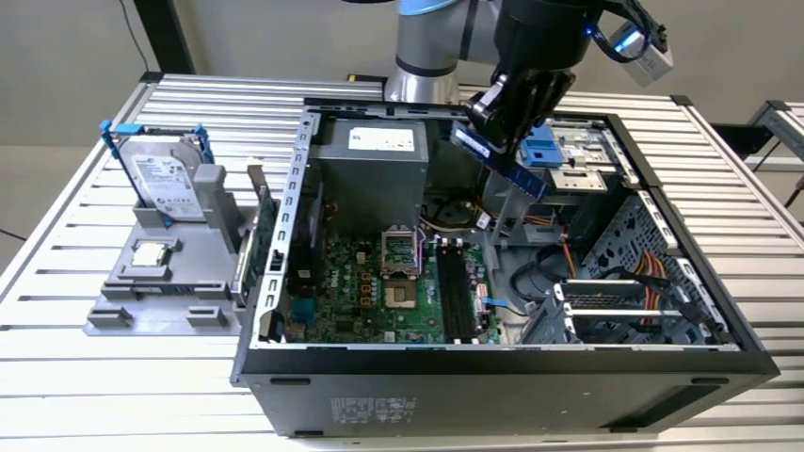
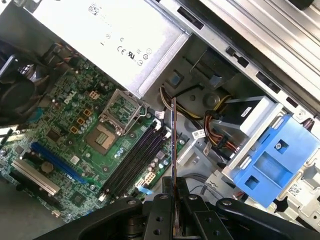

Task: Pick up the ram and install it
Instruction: 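Insert the ram into the slot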

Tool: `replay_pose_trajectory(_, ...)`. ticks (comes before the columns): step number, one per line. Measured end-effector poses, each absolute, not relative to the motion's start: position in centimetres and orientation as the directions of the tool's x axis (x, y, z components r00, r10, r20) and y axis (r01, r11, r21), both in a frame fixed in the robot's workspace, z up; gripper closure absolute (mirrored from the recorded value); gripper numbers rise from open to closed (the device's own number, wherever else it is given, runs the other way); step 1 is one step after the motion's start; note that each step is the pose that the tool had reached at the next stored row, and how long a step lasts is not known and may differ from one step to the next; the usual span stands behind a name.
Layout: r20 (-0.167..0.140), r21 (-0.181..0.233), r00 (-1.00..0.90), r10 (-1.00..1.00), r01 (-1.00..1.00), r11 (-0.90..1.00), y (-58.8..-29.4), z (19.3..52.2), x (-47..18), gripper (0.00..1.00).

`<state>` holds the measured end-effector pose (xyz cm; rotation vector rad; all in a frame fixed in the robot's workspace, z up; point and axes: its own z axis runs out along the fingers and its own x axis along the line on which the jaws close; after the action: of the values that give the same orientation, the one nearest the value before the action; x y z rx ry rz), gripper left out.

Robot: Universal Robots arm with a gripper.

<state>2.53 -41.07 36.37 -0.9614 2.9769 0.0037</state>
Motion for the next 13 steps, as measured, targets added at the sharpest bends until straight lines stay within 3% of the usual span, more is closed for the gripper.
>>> replay_pose_trajectory(13,-0.013,-0.002,-0.874,-0.486,-0.486,0.874,-41.07,36.32,2.53,1.0)
